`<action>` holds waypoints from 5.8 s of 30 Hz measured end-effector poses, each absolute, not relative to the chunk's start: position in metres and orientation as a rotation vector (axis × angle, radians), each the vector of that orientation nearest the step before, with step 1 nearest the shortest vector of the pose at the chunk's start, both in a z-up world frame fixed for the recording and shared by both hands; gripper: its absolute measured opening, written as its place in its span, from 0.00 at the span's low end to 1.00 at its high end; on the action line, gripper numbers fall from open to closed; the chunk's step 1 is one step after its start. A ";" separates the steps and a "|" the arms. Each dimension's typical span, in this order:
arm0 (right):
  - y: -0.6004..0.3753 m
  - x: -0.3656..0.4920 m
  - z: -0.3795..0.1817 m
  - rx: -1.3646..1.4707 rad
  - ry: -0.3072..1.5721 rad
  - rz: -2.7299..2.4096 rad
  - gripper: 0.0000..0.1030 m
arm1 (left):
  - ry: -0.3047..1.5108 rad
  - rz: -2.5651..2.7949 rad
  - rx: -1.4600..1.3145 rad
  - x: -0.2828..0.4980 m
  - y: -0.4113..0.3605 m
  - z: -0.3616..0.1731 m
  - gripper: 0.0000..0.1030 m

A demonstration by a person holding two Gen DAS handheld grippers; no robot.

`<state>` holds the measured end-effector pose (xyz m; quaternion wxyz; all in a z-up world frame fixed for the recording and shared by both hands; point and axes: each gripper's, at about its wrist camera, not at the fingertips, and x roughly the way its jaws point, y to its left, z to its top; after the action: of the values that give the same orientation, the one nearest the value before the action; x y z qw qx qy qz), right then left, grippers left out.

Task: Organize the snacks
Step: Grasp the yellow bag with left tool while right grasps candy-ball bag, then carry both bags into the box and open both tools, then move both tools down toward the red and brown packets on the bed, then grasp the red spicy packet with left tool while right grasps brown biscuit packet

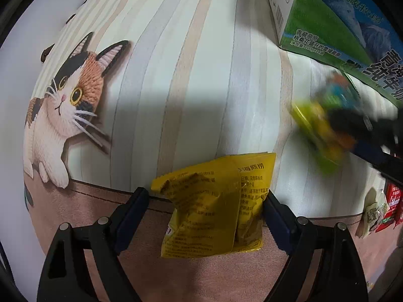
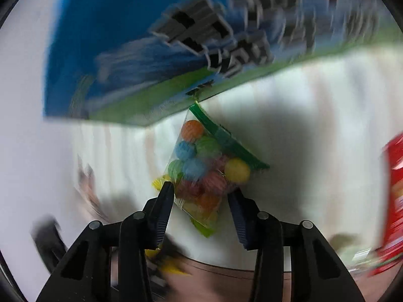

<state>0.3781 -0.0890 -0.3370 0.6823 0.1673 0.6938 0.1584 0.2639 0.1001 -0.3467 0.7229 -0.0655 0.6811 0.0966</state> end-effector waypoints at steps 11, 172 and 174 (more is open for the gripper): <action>-0.123 0.373 -0.318 0.359 1.591 0.372 0.82 | 1.515 0.244 -0.223 0.269 0.131 -0.350 0.85; -0.358 0.402 -0.323 0.667 1.505 -0.138 0.75 | 1.605 -0.083 -0.137 0.317 -0.135 -0.349 0.59; -0.347 0.411 -0.331 0.593 1.526 -0.157 0.75 | 1.600 -0.069 -0.124 0.315 -0.126 -0.348 0.59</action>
<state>0.4110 -0.3469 -0.3308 0.6805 0.2644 0.6798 -0.0700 0.3152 -0.1261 -0.3482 0.6945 -0.0555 0.7166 -0.0308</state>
